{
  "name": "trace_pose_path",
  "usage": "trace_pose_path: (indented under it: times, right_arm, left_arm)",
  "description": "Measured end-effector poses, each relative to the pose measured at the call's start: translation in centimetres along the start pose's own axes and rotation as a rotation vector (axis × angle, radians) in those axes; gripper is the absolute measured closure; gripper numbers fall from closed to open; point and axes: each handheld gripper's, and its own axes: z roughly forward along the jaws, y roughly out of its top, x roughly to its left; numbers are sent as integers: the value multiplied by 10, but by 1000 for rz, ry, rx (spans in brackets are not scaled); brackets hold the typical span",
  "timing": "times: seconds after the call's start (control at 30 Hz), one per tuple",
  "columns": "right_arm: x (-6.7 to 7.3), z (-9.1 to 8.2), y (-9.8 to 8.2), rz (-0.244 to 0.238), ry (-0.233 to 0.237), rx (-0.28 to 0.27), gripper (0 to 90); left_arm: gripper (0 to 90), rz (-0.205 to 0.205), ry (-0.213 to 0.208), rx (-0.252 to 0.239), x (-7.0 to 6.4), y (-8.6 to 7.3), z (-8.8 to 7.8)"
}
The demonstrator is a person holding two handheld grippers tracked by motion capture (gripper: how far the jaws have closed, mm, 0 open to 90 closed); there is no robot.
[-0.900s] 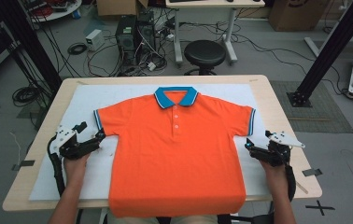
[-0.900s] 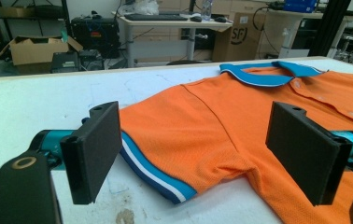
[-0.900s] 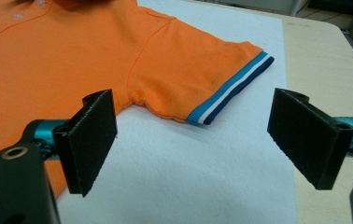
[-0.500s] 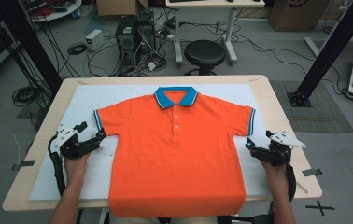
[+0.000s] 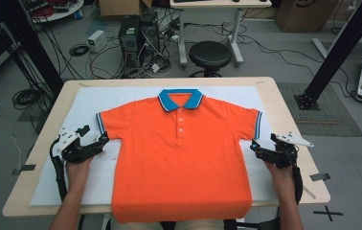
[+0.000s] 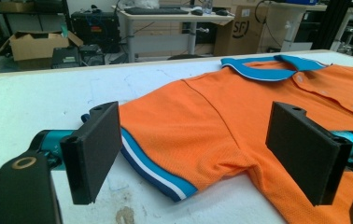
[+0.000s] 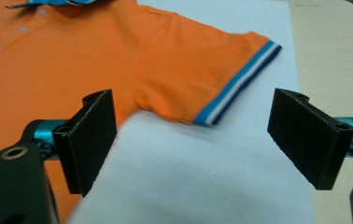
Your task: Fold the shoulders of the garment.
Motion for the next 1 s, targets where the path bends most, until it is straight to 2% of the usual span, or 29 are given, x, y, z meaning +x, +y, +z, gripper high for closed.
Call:
trace_pose_path:
  times: [0.2, 0.3, 0.37, 0.47, 0.53, 0.57, 0.63, 0.73, 0.87, 1.0]
  right_arm:
    - [12, 6, 19, -28, 17, 22, 158]
    - [11, 11, 25, -34, 12, 46, 158]
    - [9, 16, 38, -24, -8, 61, 157]
    - [4, 23, 49, -8, 5, 89, 158]
    - [1, 30, 55, -6, -10, 120, 158]
    - [1, 30, 55, -6, -10, 120, 158]
    - [-3, 39, 58, -4, -26, 160, 158]
    - [-10, 48, 57, 29, -53, 197, 158]
    - [-15, 54, 55, 44, -79, 230, 159]
    - [-20, 61, 53, 47, -107, 262, 217]
  left_arm:
    - [184, 3, -1, -1, 0, 0, 0]
    - [184, -1, -2, 2, 0, 0, 0]
    - [184, -2, -3, 4, 0, 0, 0]
    - [184, -2, -4, 7, 0, 0, 1]
    - [184, -1, -5, 7, 0, 0, 0]
    - [184, -1, -5, 7, 0, 0, 0]
    - [184, -1, -6, 6, 0, 0, 0]
    - [184, 0, -8, 7, 0, 0, 1]
    - [184, 0, -8, 9, 0, 0, 1]
    - [184, 7, -8, 19, 0, 1, 2]
